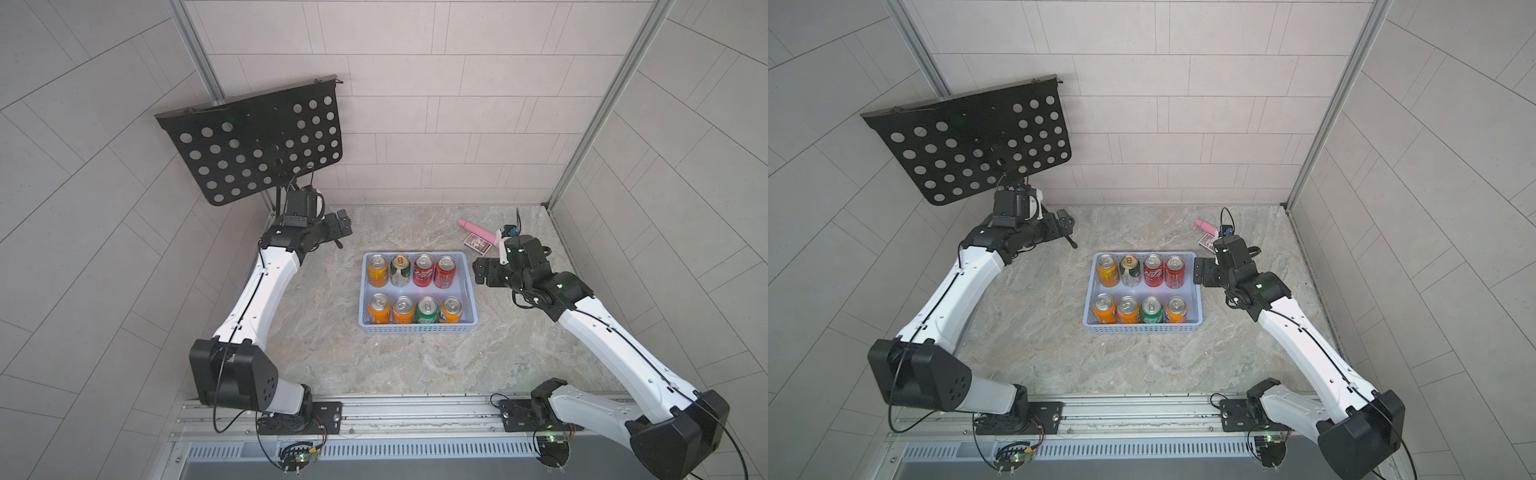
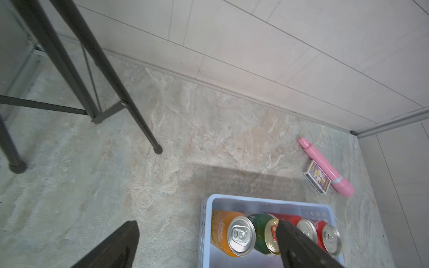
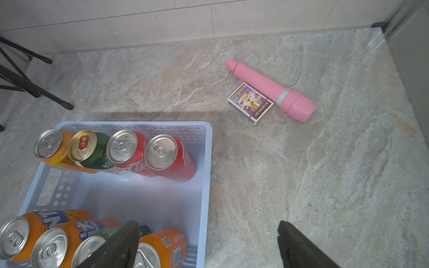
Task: Take out the drinks from the basket
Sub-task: Pick up the drink from the basket.
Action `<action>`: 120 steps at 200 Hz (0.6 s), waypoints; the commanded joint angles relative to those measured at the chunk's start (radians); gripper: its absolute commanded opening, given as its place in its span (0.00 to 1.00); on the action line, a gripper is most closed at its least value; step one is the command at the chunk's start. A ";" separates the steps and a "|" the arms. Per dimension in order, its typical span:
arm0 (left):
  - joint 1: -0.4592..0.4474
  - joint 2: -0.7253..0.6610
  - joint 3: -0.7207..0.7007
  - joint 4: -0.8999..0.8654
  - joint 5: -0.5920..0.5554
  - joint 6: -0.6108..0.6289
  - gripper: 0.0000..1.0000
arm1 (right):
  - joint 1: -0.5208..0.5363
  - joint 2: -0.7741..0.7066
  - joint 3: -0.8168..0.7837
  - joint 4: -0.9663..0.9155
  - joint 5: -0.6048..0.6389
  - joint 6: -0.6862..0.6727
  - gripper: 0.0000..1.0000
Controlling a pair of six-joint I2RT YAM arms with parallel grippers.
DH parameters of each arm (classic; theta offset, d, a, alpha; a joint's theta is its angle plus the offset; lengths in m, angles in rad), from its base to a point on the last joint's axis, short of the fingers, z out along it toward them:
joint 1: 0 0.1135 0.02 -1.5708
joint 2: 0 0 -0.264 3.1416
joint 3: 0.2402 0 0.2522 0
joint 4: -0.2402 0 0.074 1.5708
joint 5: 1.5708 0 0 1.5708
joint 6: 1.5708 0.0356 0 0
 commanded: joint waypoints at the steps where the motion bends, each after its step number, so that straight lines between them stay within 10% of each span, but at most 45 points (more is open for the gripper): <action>1: -0.042 0.007 -0.005 0.004 0.035 0.028 1.00 | 0.035 0.039 0.036 -0.083 -0.108 0.005 0.96; 120: -0.070 -0.017 -0.060 0.018 -0.049 0.021 1.00 | 0.157 0.228 0.074 -0.153 -0.144 -0.011 0.87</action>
